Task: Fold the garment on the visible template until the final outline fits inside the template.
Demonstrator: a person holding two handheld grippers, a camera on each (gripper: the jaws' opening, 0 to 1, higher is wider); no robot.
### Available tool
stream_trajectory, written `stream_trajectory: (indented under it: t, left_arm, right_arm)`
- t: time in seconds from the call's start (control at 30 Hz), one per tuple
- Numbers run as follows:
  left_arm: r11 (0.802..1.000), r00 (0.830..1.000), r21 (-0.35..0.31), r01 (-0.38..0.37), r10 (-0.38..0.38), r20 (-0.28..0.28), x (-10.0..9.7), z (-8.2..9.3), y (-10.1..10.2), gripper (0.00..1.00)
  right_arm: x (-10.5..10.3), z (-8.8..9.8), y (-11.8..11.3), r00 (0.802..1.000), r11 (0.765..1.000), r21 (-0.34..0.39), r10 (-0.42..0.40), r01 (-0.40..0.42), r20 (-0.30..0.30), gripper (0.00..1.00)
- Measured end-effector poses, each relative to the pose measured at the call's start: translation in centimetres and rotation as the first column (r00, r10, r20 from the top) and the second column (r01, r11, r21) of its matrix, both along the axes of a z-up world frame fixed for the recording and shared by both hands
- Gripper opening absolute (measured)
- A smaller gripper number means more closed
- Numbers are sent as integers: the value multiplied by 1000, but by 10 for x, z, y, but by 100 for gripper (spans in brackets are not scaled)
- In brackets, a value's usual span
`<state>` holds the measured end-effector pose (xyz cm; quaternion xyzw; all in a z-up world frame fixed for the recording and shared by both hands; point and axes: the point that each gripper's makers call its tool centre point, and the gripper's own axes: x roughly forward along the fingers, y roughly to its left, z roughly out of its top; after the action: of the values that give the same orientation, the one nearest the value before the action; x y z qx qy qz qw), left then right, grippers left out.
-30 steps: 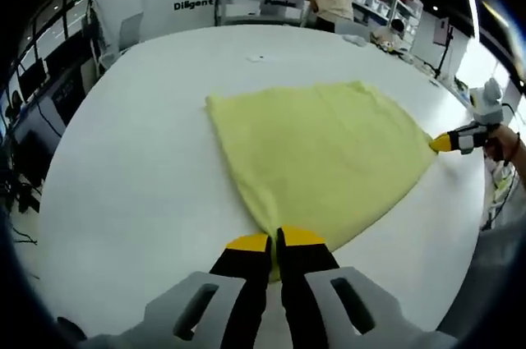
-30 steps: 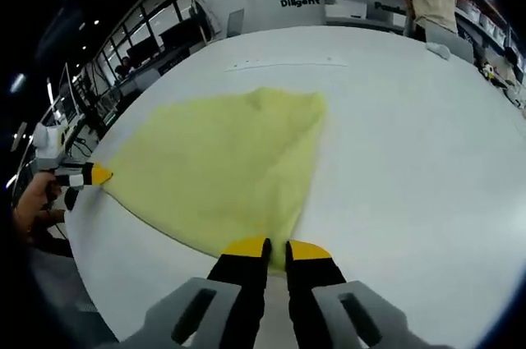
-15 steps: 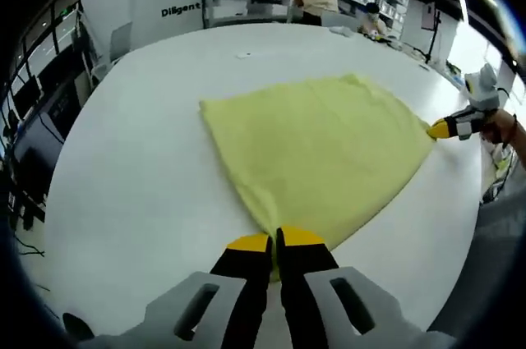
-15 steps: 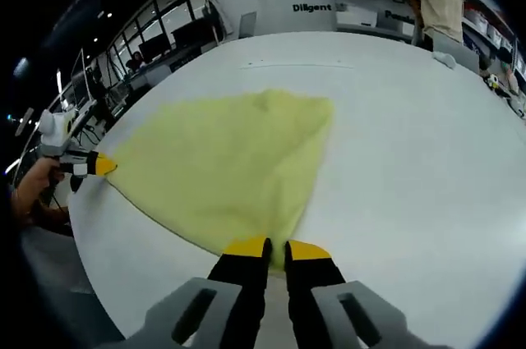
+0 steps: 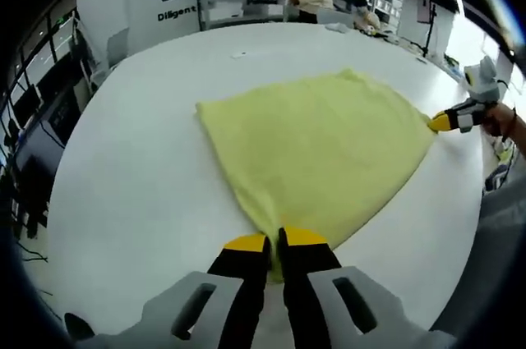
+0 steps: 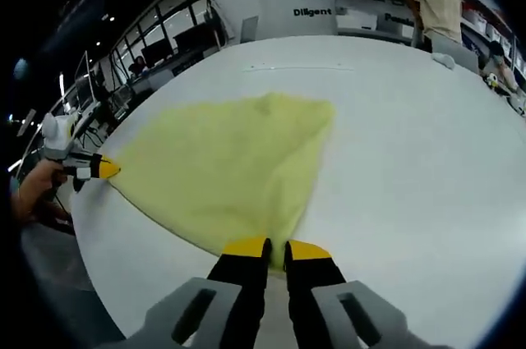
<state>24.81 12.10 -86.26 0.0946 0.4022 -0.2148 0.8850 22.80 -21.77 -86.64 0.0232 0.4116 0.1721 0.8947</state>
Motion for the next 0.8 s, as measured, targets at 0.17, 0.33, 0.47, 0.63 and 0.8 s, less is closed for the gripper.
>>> stream_trajectory:
  t: [0.17,0.33,0.47,0.63,0.8]
  left_arm:
    - [999,1000,-17,-29,29,1,1,1,2,16]
    - [998,998,-29,-58,58,-21,0,3,5,36]
    - [995,997,-67,-77,77,8,2,17,3,48]
    - [995,996,-86,-57,63,69,-2,38,-5,64]
    - [994,993,-94,-59,68,93,-12,50,-6,78]
  right_arm:
    - [0,0,1,1000,1000,-11,-3,3,-6,3]
    - [2,6,0,999,999,-39,-19,21,33,27]
    - [-1,20,8,998,1000,-6,-12,12,65,38]
    - [-3,49,19,986,1000,29,-3,-2,169,52]
    - [-14,71,26,973,1000,-6,30,-30,228,70]
